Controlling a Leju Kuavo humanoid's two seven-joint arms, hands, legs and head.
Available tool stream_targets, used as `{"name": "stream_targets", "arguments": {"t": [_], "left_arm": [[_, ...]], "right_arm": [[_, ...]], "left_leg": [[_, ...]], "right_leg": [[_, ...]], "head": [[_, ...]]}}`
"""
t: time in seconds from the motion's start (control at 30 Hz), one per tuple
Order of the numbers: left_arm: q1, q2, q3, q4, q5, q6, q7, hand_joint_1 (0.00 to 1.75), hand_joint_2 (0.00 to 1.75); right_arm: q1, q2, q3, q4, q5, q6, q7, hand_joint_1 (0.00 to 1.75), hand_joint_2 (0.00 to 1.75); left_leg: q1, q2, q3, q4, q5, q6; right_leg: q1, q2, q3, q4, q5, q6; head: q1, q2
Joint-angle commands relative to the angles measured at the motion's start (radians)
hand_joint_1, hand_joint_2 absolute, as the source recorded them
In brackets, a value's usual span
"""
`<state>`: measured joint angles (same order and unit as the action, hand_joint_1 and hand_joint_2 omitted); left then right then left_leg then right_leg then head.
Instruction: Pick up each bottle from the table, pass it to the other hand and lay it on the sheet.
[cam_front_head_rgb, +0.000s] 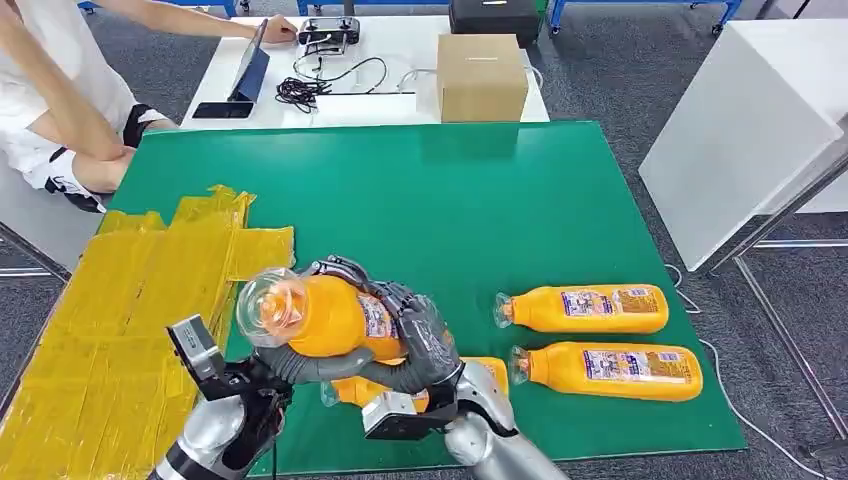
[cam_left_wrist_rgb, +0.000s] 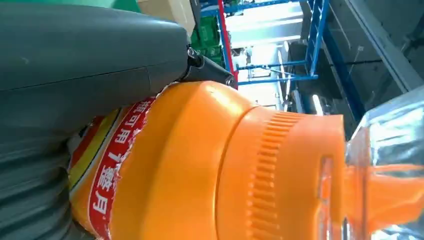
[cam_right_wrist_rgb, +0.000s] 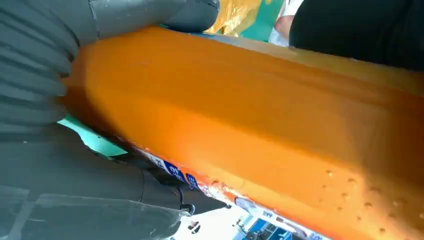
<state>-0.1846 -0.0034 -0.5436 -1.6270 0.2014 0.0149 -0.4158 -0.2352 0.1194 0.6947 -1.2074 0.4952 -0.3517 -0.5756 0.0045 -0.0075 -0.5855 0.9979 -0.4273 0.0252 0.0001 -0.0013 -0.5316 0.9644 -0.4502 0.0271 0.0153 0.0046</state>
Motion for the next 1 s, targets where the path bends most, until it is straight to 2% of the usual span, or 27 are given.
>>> {"name": "stream_targets", "arguments": {"t": [0.03, 0.17, 0.2, 0.23, 0.27, 0.3, 0.33, 0.37, 0.4, 0.43, 0.5, 0.53, 0.6, 0.63, 0.77, 0.8, 0.87, 0.9, 1.0], "left_arm": [[-0.055, -0.034, 0.052, 0.022, 0.020, 0.067, 0.001, 1.75, 1.75], [-0.049, -0.036, 0.060, 0.009, 0.007, 0.105, -0.020, 1.75, 1.75], [-0.047, -0.034, 0.061, 0.005, -0.005, 0.118, -0.025, 1.75, 1.75], [-0.044, -0.026, 0.061, -0.004, -0.060, 0.166, -0.045, 1.75, 1.75], [-0.040, -0.025, 0.066, -0.010, -0.157, 0.250, -0.077, 1.75, 1.75], [-0.029, -0.025, 0.081, -0.018, -0.352, 0.420, -0.108, 1.75, 1.75], [-0.027, -0.016, 0.078, -0.023, -0.401, 0.460, -0.108, 1.75, 1.75], [-0.026, -0.018, 0.099, -0.002, -0.663, 0.599, -0.026, 1.75, 1.75], [-0.030, -0.013, 0.106, 0.003, -0.684, 0.603, -0.017, 1.75, 1.75], [-0.042, -0.006, 0.123, 0.031, -0.809, 0.620, 0.050, 1.75, 1.75], [-0.067, 0.000, 0.188, 0.098, -1.170, 0.681, 0.197, 1.75, 1.75], [-0.061, -0.022, 0.276, 0.101, -1.466, 0.683, 0.276, 1.75, 1.75], [-0.073, -0.001, 0.302, 0.148, -1.665, 0.680, 0.376, 1.75, 1.75], [-0.090, 0.021, 0.294, 0.180, -1.675, 0.668, 0.406, 1.75, 1.75], [-0.093, 0.027, 0.282, 0.189, -1.672, 0.679, 0.416, 1.75, 1.75], [-0.093, 0.027, 0.282, 0.189, -1.672, 0.679, 0.416, 1.75, 1.75], [-0.125, 0.058, 0.255, 0.227, -1.769, 0.551, 0.512, 1.75, 1.75], [-0.168, 0.119, 0.191, 0.279, -1.772, 0.473, 0.602, 1.75, 1.75], [-0.238, 0.103, 0.205, 0.462, -1.736, 0.333, 0.607, 1.75, 1.75]], "right_arm": [[0.020, -0.039, 0.101, 0.001, 0.021, -0.009, -0.017, 1.75, 1.75], [0.039, -0.026, 0.054, -0.016, -0.010, -0.039, -0.015, 1.75, 1.75], [0.050, -0.019, 0.039, -0.027, -0.036, -0.039, -0.019, 0.07, 1.75], [0.072, -0.017, 0.013, -0.061, -0.097, -0.011, -0.014, 0.00, 1.75], [0.090, -0.016, -0.010, -0.090, -0.127, -0.007, -0.016, 0.00, 1.75], [0.122, -0.026, -0.040, -0.149, -0.153, -0.003, -0.005, 0.00, 1.75], [0.146, -0.039, -0.057, -0.197, -0.164, 0.002, 0.003, 0.00, 1.75], [0.188, -0.050, -0.100, -0.274, -0.170, 0.004, 0.007, 0.00, 1.75], [0.203, -0.057, -0.114, -0.304, -0.168, 0.007, 0.010, 0.00, 1.75], [0.230, -0.066, -0.149, -0.362, -0.174, 0.010, 0.011, 0.00, 1.75], [0.269, -0.074, -0.222, -0.450, -0.172, 0.018, 0.009, 0.00, 1.75], [0.284, -0.070, -0.258, -0.481, -0.165, 0.031, 0.017, 0.00, 1.75], [0.294, -0.066, -0.293, -0.496, -0.173, 0.044, 0.022, 0.00, 1.75], [0.300, -0.065, -0.309, -0.500, -0.172, 0.053, 0.022, 0.00, 1.75], [0.302, -0.058, -0.312, -0.486, -0.169, 0.058, 0.014, 0.00, 1.75], [0.302, -0.058, -0.312, -0.486, -0.169, 0.058, 0.014, 0.00, 1.75], [0.315, -0.050, -0.338, -0.500, -0.163, 0.038, 0.013, 0.00, 1.75], [0.327, -0.050, -0.359, -0.517, -0.171, 0.043, 0.020, 0.00, 1.75], [0.355, -0.037, -0.421, -0.556, -0.177, 0.069, 0.023, 0.00, 1.75]], "left_leg": [[0.001, -0.002, 0.003, 0.000, -0.001, -0.001], [0.001, -0.002, 0.003, 0.000, -0.001, -0.001], [0.001, -0.002, 0.002, 0.000, -0.001, -0.001], [0.001, -0.002, 0.001, 0.000, 0.000, -0.001], [0.001, -0.003, 0.002, 0.000, -0.001, -0.001], [0.000, -0.003, 0.001, 0.000, 0.000, -0.001], [0.001, -0.003, 0.003, 0.000, -0.001, -0.001], [0.000, -0.003, 0.001, 0.000, -0.001, -0.001], [0.000, -0.004, 0.003, -0.001, -0.001, -0.001], [0.000, -0.005, 0.001, 0.000, -0.001, -0.001], [0.000, -0.005, 0.002, -0.001, 0.000, -0.001], [-0.001, -0.006, 0.001, 0.000, 0.000, -0.001], [0.000, -0.003, 0.001, 0.000, 0.000, 0.000], [0.000, -0.003, 0.002, 0.000, -0.001, 0.000], [0.000, 0.000, 0.001, -0.001, 0.000, -0.001], [0.000, 0.000, 0.004, -0.001, -0.001, -0.001], [0.000, -0.001, 0.003, -0.001, -0.001, -0.001], [0.000, -0.001, 0.002, -0.001, -0.001, -0.001], [0.000, -0.006, 0.003, -0.002, 0.000, -0.001]], "right_leg": [[0.001, -0.003, 0.004, -0.001, -0.002, 0.000], [0.001, -0.003, 0.005, -0.001, -0.002, 0.000], [0.001, -0.002, 0.003, -0.001, -0.001, 0.000], [0.001, -0.003, 0.002, -0.001, -0.001, 0.000], [0.001, -0.003, 0.003, -0.001, -0.002, 0.000], [0.000, -0.003, 0.002, -0.001, -0.001, 0.000], [0.001, -0.003, 0.004, -0.001, -0.002, 0.000], [0.000, -0.003, 0.002, 0.000, -0.002, 0.000], [0.000, -0.004, 0.004, -0.001, -0.002, 0.000], [0.000, -0.005, 0.003, -0.001, -0.002, 0.000], [0.000, -0.005, 0.003, -0.001, -0.002, 0.000], [-0.001, -0.005, 0.002, 0.000, -0.002, 0.000], [0.000, -0.003, 0.002, 0.000, -0.001, 0.000], [0.000, -0.002, 0.004, -0.001, -0.001, 0.001], [0.000, -0.001, 0.001, -0.001, 0.000, 0.000], [0.000, -0.001, 0.005, -0.002, -0.001, 0.000], [0.000, -0.002, 0.004, -0.001, -0.002, 0.000], [0.000, -0.002, 0.003, -0.001, -0.001, 0.000], [0.000, -0.006, 0.005, -0.002, -0.002, 0.000]], "head": [[0.000, 0.000], [0.000, 0.000], [0.000, 0.000], [0.000, 0.000], [0.000, 0.000], [0.000, 0.000], [0.000, 0.000], [0.000, 0.000], [-0.001, 0.000], [0.000, 0.000], [0.000, 0.000], [0.000, 0.000], [0.000, 0.000], [0.000, 0.000], [0.000, 0.000], [0.000, 0.000], [0.000, 0.000], [0.000, 0.000], [0.000, 0.000]]}}
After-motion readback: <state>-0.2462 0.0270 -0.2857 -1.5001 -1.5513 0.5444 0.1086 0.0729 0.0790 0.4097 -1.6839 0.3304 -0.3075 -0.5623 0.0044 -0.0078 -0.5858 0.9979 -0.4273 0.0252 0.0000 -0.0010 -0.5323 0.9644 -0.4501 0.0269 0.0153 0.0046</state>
